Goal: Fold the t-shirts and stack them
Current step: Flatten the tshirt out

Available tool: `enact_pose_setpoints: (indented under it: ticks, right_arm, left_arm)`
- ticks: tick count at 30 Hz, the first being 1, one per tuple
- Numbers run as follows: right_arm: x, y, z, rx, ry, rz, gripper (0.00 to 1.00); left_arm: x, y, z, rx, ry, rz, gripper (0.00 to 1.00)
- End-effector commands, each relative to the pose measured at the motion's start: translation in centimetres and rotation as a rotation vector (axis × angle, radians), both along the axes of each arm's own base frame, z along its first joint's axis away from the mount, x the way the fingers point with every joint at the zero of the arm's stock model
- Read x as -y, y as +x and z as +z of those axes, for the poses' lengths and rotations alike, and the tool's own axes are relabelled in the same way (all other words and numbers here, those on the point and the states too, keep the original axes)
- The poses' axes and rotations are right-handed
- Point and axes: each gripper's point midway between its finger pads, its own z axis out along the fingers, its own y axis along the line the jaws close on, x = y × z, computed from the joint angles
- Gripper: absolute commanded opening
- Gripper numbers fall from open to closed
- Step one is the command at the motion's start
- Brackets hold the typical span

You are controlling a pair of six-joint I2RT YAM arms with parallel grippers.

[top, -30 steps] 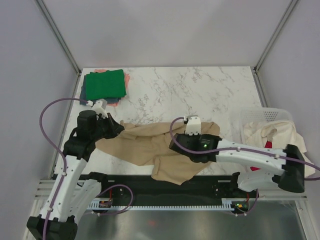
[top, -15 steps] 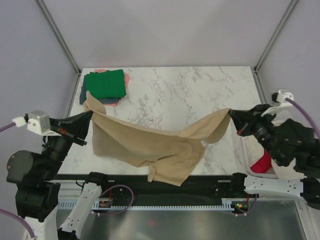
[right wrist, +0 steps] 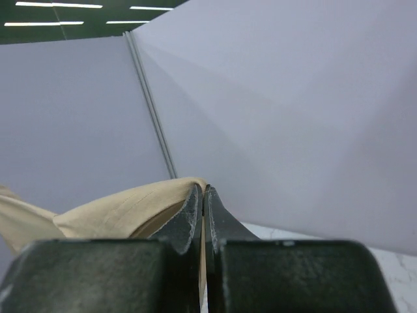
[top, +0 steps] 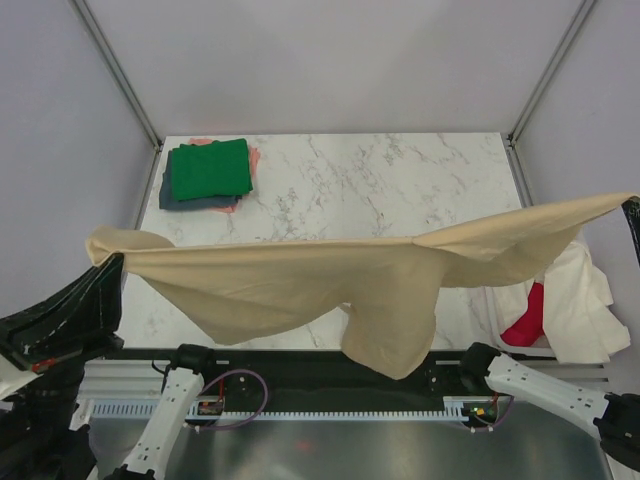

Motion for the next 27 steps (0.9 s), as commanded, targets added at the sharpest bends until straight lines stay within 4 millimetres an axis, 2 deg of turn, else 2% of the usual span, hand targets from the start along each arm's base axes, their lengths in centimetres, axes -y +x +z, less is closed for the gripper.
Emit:
enact_pose_setpoints:
  ticks: [1, 5, 8, 9, 11, 12, 13, 14, 15, 16, 17, 18, 19, 20, 21, 22, 23, 24, 25, 26, 27]
  right_arm:
    - [-0.3, -1.4, 2.9, 0.153, -0.052, -0.017, 0.00]
    - [0.5, -3.0, 5.1, 0.241, -0.021, -0.064, 0.00]
    - [-0.4, -0.7, 5.7, 0.202, -0.042, -0.133, 0.00]
    - [-1.6, 1.5, 5.5, 0.163, -0.072, -0.163, 0.00]
    - [-2.1, 4.8, 4.8, 0.095, -0.117, -0.264, 0.00]
    - [-2.8, 8.8, 3.4, -0.009, -0.157, -0.372, 0.00]
    - [-3.4, 10.9, 2.4, -0.062, -0.195, -0.428, 0.00]
    - [-4.4, 13.0, 1.2, -0.114, -0.246, -0.468, 0.00]
    - [-5.6, 17.1, -1.7, -0.221, -0.356, -0.597, 0.00]
    - [-6.6, 19.2, -3.5, -0.270, -0.421, -0.643, 0.00]
    - [-7.3, 21.3, -5.1, -0.306, -0.473, -0.692, 0.00]
    - [-9.5, 25.5, -9.4, -0.387, -0.586, -0.712, 0.00]
    - [-10.7, 28.0, -11.5, -0.420, -0.608, -0.674, 0.00]
    - [-8.6, 31.2, -13.7, -0.484, -0.603, -0.719, 0.00]
    - [-9.3, 35.4, -18.2, -0.569, -0.645, -0.703, 0.00]
    - [-10.0, 38.0, -20.2, -0.604, -0.601, -0.639, 0.00]
    - [-8.5, 40.6, -21.8, -0.649, -0.574, -0.667, 0.00]
    - [-9.5, 44.8, -24.7, -0.696, -0.583, -0.650, 0.08]
    - [-10.0, 47.0, -26.3, -0.722, -0.591, -0.621, 0.24]
    - [-10.2, 48.0, -28.6, -0.786, -0.649, -0.606, 0.41]
    - [-11.2, 51.3, -29.9, -0.777, -0.655, -0.605, 0.65]
  left_arm:
    - [-0.5, -1.7, 4.0, 0.160, 0.046, 0.050, 0.02]
    - [-0.2, -0.2, 5.1, 0.165, 0.060, 0.056, 0.02]
    - [0.7, 1.8, 5.2, 0.133, 0.075, 0.029, 0.02]
    - [1.0, 4.0, 4.9, 0.086, 0.079, 0.026, 0.02]
    - [1.2, 6.4, 4.5, 0.021, 0.064, 0.025, 0.02]
    - [1.5, 8.2, 3.6, -0.044, 0.076, 0.020, 0.02]
    - [2.2, 11.8, 2.3, -0.136, 0.099, 0.014, 0.02]
    - [2.6, 14.3, 1.0, -0.212, 0.104, 0.013, 0.02]
    - [2.3, 16.5, 0.1, -0.285, 0.096, 0.043, 0.02]
    - [2.8, 21.6, -4.1, -0.474, 0.116, 0.058, 0.02]
    - [2.9, 24.0, -6.2, -0.564, 0.117, 0.072, 0.02]
    - [2.7, 26.2, -8.8, -0.657, 0.123, 0.100, 0.02]
    - [2.8, 28.6, -11.5, -0.743, 0.130, 0.112, 0.02]
    - [3.1, 32.2, -15.6, -0.865, 0.144, 0.124, 0.02]
    - [3.3, 34.3, -19.3, -0.956, 0.155, 0.133, 0.02]
    - [3.0, 36.3, -21.4, -0.996, 0.147, 0.147, 0.02]
    - [3.1, 39.6, -27.2, -1.145, 0.154, 0.151, 0.02]
    - [3.4, 41.0, -28.7, -1.188, 0.147, 0.120, 0.06]
    - [3.1, 42.4, -30.7, -1.245, 0.124, 0.113, 0.14]
    - [3.5, 44.0, -36.3, -1.398, 0.129, 0.079, 0.25]
    - [3.4, 45.0, -36.6, -1.419, 0.112, 0.077, 0.48]
